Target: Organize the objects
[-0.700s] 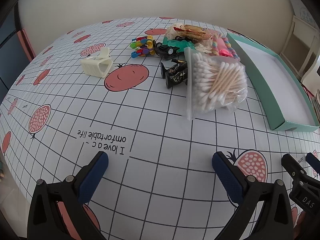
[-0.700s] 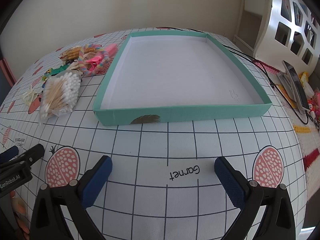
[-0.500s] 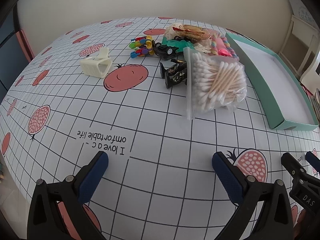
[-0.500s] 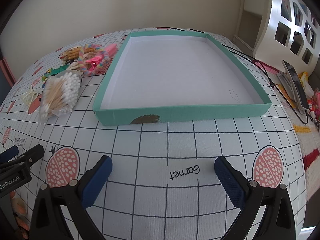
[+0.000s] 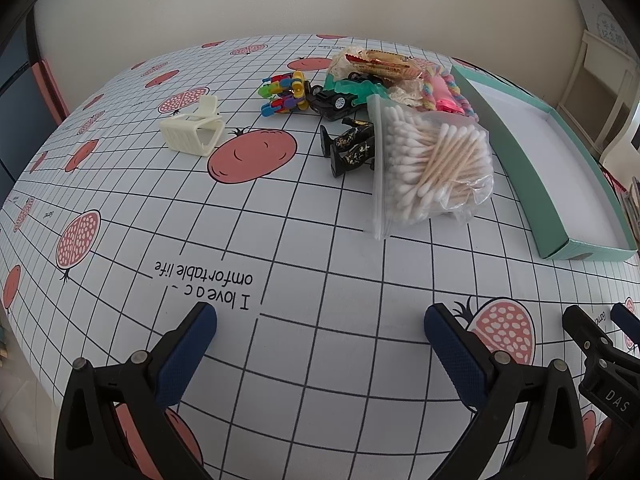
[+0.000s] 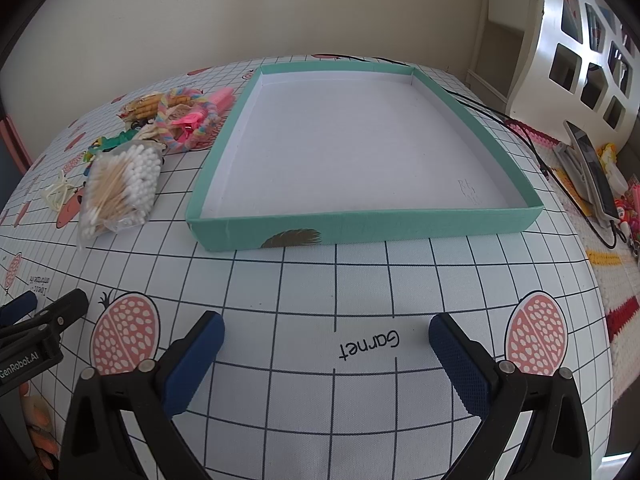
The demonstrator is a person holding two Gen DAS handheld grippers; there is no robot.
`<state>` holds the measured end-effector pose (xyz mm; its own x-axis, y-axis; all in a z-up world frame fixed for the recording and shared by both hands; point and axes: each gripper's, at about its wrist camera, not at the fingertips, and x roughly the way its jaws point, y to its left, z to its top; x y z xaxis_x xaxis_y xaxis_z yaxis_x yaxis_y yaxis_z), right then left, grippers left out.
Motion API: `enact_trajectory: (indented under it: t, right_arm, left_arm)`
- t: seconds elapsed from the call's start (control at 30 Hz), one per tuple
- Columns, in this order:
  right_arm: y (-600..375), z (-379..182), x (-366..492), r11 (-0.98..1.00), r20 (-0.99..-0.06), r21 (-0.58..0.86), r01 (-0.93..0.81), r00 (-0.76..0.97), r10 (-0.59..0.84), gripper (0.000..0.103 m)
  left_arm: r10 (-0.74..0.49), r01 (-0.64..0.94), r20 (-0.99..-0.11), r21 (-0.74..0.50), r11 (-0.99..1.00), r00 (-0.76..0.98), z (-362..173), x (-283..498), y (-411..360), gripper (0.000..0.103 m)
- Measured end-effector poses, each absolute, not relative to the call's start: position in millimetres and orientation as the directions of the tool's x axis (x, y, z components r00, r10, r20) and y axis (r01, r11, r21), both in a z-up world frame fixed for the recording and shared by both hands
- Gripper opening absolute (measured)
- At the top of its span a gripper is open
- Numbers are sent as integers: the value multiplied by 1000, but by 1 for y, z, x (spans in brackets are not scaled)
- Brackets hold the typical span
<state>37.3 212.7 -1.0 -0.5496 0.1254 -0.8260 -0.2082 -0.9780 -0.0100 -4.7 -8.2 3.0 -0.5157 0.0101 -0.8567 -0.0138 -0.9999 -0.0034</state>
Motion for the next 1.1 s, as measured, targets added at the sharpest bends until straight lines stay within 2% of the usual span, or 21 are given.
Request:
enact_trajectory:
  t: [0.6, 0.73, 1.1]
  right_arm:
    - [212, -1, 37, -978, -827, -11, -208, -548, 126, 103]
    - [209, 2, 37, -980, -833, -28, -197, -537, 132, 103]
    - [182, 65, 14, -997, -817, -7, -79, -575, 51, 103]
  left_arm:
    - [12, -14, -860, -6, -1000, -511, 2, -5, -8, 103]
    - [51, 5, -871, -61, -998, -489, 7, -9, -17, 103]
    - [84, 122, -911, -144, -982, -403, 37, -42, -52, 103]
